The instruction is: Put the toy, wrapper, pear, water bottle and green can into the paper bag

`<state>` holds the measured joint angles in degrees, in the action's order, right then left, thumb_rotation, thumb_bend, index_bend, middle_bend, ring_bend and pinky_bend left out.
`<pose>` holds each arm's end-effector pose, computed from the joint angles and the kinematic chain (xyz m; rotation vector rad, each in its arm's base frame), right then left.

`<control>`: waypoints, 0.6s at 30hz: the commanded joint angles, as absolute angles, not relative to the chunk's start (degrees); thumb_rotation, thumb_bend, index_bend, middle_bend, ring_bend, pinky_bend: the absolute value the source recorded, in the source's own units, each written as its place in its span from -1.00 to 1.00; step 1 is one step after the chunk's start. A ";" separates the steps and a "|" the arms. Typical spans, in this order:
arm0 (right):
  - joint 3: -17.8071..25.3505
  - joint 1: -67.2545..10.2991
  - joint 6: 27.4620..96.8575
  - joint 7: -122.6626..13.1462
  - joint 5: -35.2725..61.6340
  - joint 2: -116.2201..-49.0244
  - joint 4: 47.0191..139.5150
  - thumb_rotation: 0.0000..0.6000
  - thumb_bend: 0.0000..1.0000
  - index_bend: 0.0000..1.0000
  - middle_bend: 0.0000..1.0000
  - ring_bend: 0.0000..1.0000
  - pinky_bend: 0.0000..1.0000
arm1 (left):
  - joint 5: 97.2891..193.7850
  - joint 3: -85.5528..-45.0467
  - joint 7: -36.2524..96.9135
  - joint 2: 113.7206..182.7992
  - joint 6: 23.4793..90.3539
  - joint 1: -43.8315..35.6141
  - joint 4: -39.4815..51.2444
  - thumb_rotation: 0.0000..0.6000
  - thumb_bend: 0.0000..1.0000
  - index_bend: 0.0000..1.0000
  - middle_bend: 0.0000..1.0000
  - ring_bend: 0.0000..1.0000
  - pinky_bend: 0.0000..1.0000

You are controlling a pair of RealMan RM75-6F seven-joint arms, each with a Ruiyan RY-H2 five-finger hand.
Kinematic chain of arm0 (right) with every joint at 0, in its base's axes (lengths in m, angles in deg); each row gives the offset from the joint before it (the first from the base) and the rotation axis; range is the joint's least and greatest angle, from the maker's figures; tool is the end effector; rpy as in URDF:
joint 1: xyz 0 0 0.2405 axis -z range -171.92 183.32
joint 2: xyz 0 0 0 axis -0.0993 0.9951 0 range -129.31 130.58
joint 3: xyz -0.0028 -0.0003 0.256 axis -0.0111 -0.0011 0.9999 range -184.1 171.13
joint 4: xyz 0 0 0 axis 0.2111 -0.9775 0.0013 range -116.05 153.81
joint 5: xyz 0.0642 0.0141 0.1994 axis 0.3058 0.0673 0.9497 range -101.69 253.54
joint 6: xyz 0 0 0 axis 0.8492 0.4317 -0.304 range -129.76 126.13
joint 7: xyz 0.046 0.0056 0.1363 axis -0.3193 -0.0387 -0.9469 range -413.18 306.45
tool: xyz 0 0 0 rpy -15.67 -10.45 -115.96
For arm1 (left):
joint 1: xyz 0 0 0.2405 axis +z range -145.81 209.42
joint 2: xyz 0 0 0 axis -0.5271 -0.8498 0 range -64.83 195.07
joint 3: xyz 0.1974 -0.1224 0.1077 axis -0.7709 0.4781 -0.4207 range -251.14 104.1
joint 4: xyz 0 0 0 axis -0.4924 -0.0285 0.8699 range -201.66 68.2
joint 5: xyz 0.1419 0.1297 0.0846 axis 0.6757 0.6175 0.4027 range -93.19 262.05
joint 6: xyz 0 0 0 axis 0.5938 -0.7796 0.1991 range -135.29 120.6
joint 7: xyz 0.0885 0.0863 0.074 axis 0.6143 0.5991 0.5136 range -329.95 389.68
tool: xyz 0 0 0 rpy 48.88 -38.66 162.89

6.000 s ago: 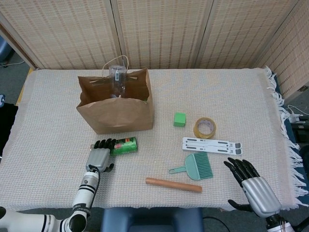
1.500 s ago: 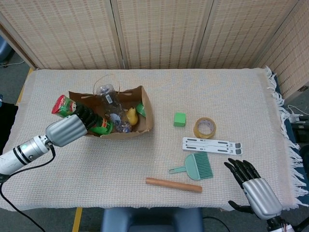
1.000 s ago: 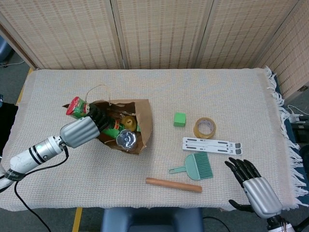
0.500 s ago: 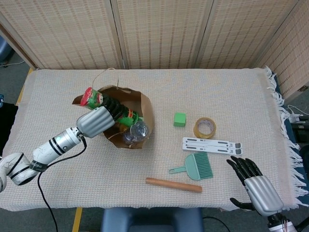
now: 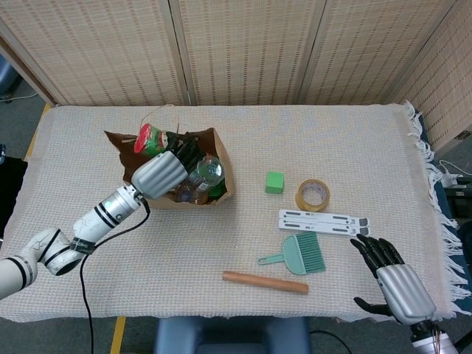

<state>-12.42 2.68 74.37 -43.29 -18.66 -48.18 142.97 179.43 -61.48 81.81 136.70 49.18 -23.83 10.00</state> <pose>-0.2140 -0.1298 0.1552 1.6288 -1.1566 0.8682 -0.0667 0.4101 0.0992 -1.8220 0.6967 -0.5703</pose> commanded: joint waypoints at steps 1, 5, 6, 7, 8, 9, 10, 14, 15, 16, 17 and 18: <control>-12.34 2.58 74.21 -43.33 -18.33 -48.15 142.95 1.00 -0.89 -1.00 -1.00 -1.00 -1.00 | 177.98 -60.50 82.79 137.91 49.51 -24.14 9.57 1.00 -0.07 -1.00 -0.98 -0.93 -0.49; -12.24 2.64 74.47 -43.46 -18.16 -48.04 143.04 1.00 -0.89 -1.00 -1.00 -1.00 -1.00 | 176.66 -59.74 83.88 139.00 50.03 -24.62 9.50 1.00 -0.10 -1.00 -1.00 -1.00 -0.65; -12.23 2.66 74.54 -43.51 -18.14 -48.02 143.03 1.00 -0.89 -1.00 -1.00 -1.00 -1.00 | 176.54 -59.65 84.00 139.23 50.27 -24.69 9.49 1.00 -0.10 -1.00 -1.00 -1.00 -0.67; -12.23 2.68 74.58 -43.54 -18.10 -48.00 143.02 1.00 -0.89 -1.00 -1.00 -1.00 -1.00 | 176.50 -59.60 84.18 139.44 50.51 -24.82 9.49 1.00 -0.10 -1.00 -1.00 -1.00 -0.69; -12.24 2.70 74.59 -43.56 -18.07 -47.98 143.01 1.00 -0.89 -1.00 -1.00 -1.00 -1.00 | 176.54 -59.59 84.31 139.54 50.67 -24.94 9.48 1.00 -0.10 -1.00 -1.00 -1.00 -0.70; -12.25 2.71 74.59 -43.58 -18.05 -47.96 142.98 1.00 -0.89 -1.00 -1.00 -1.00 -1.00 | 176.54 -59.56 84.43 139.63 50.83 -25.04 9.46 1.00 -0.10 -1.00 -1.00 -1.00 -0.71; -12.25 2.71 74.60 -43.59 -18.05 -47.95 142.98 1.00 -0.89 -1.00 -1.00 -1.00 -1.00 | 176.52 -59.54 84.51 139.70 50.94 -25.14 9.47 1.00 -0.11 -1.00 -1.00 -1.00 -0.73; -12.31 2.85 74.89 -43.77 -18.29 -47.82 142.96 1.00 -0.89 -1.00 -1.00 -1.00 -1.00 | 176.06 -59.21 85.09 139.85 51.29 -25.63 9.51 1.00 -0.11 -1.00 -1.00 -1.00 -0.76; -12.31 2.89 75.01 -43.81 -18.39 -47.78 142.96 1.00 -0.89 -1.00 -1.00 -1.00 -1.00 | 175.91 -59.15 85.22 139.84 51.30 -25.72 9.56 1.00 -0.11 -1.00 -1.00 -1.00 -0.75; -12.33 2.93 75.10 -43.85 -18.49 -47.75 142.96 1.00 -0.89 -1.00 -1.00 -1.00 -1.00 | 175.87 -59.13 85.39 139.81 51.35 -25.82 9.56 1.00 -0.11 -1.00 -1.00 -1.00 -0.75; -12.35 2.99 75.20 -43.93 -18.55 -47.71 142.95 1.00 -0.89 -1.00 -1.00 -1.00 -1.00 | 175.89 -59.14 85.53 139.75 51.39 -25.97 9.55 1.00 -0.11 -1.00 -1.00 -1.00 -0.75; -12.36 3.01 75.24 -43.99 -18.57 -47.69 142.94 1.00 -0.89 -1.00 -1.00 -1.00 -1.00 | 175.90 -59.14 85.60 139.69 51.44 -26.08 9.56 1.00 -0.11 -1.00 -1.00 -1.00 -0.75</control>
<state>-12.35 3.00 75.23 -43.99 -18.56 -47.69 142.93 175.91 -59.15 85.57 139.72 51.41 -26.04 9.55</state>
